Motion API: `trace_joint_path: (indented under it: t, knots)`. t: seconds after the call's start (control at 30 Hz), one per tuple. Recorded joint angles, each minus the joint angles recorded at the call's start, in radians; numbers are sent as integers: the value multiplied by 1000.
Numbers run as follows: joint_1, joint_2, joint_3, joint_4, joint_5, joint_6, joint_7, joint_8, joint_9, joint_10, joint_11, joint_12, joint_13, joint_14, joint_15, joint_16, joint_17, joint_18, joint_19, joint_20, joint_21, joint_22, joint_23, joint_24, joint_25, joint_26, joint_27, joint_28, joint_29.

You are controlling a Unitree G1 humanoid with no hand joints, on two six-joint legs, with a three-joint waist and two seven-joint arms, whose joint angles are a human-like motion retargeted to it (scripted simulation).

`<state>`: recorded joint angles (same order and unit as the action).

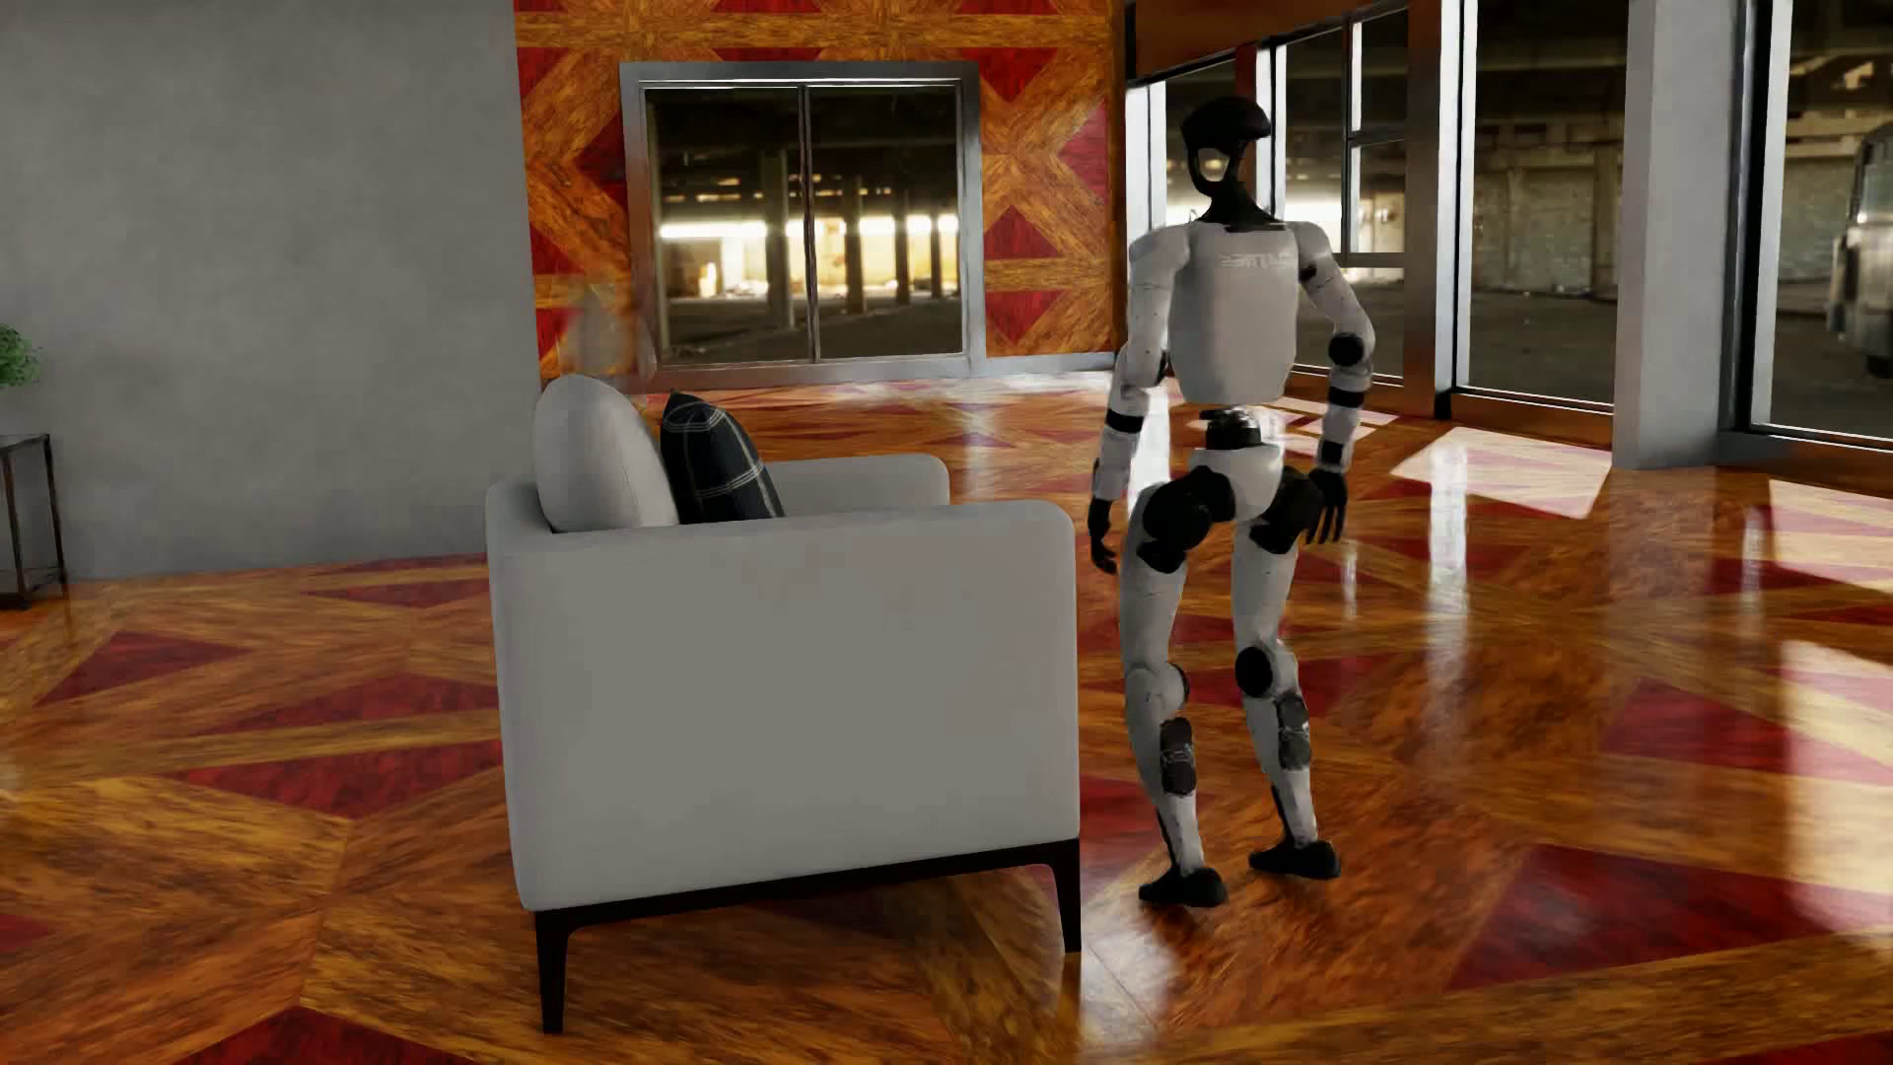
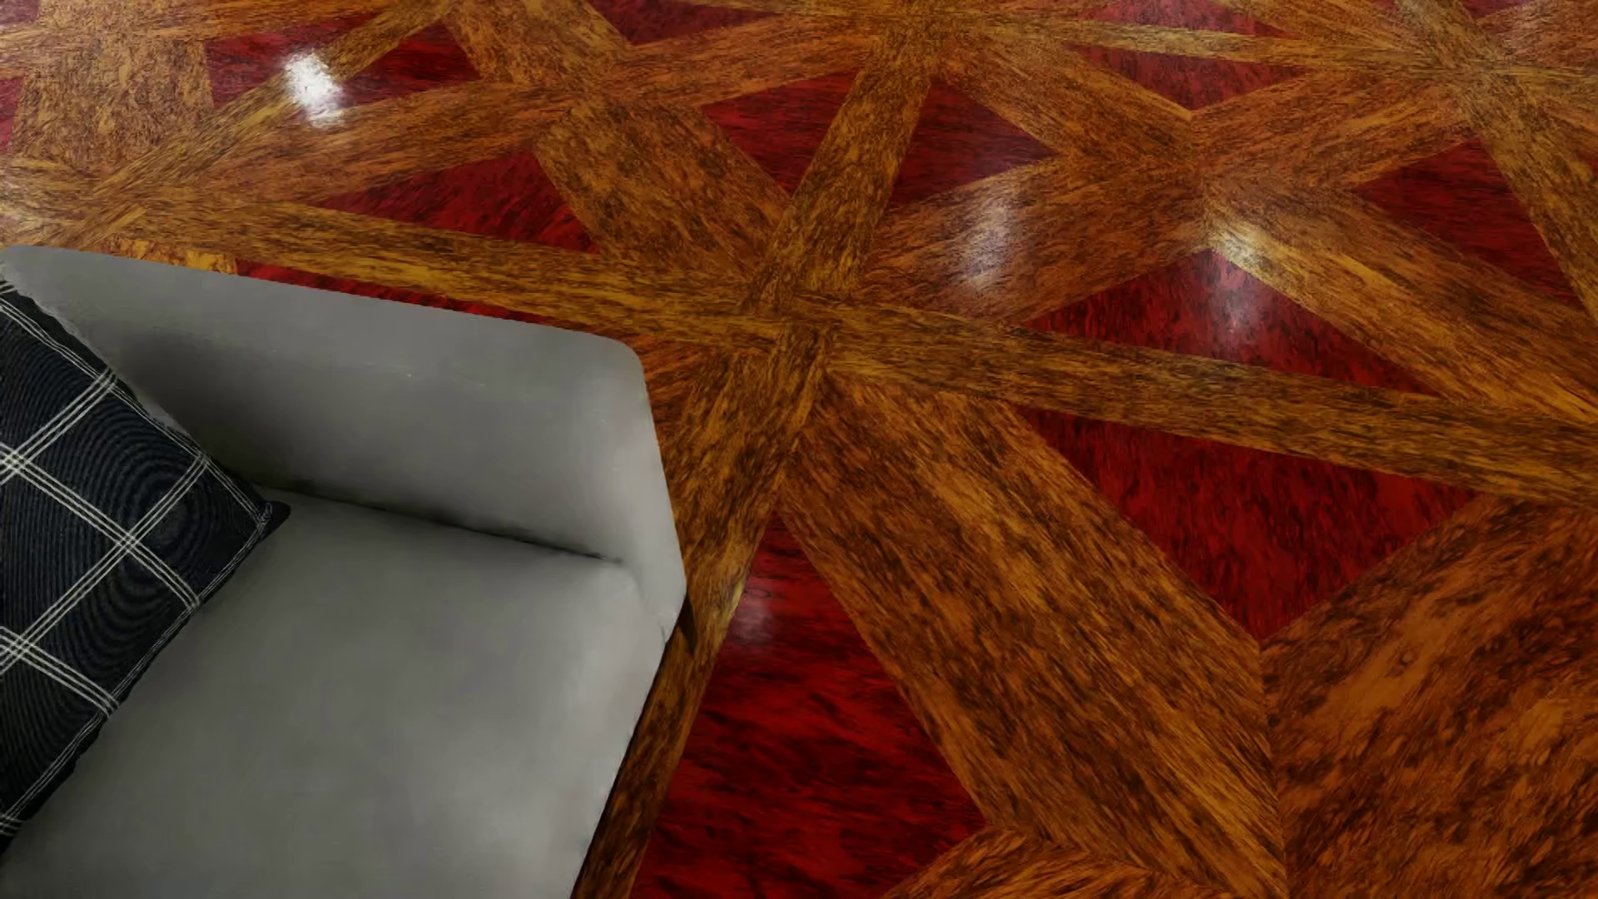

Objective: Avoid gray armchair

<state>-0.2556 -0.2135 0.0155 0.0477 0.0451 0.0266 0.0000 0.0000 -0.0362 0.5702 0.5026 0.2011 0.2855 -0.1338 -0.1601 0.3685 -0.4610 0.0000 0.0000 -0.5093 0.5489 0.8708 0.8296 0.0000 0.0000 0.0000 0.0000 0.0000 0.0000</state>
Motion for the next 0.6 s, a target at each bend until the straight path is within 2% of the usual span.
trace_joint_path:
  t: [0.1, 0.23, 0.4, 0.6]
  knots:
    - [48, 19, -7, 18, 17, 12, 0, 0, -13, -46, -19, 17, -26, -32, -22, -17, 3, 0, 0, -48, -38, 19, -7, 0, 0, 0, 0, 0, 0]
    - [79, 11, 0, 21, 13, 5, 0, 0, -14, -68, -18, 2, -49, -48, -33, -3, 37, 0, 0, -112, -27, 50, -37, 0, 0, 0, 0, 0, 0]
    - [98, -1, -13, 23, 14, 9, 0, 0, -14, -77, -12, -17, -39, -75, -43, 11, 68, 0, 0, -71, 12, 64, -116, 0, 0, 0, 0, 0, 0]
    - [128, -22, -58, 29, 25, 16, 0, 0, -21, -86, 19, -33, -16, -119, -52, 18, 65, 0, 0, -45, 27, 37, -77, 0, 0, 0, 0, 0, 0]
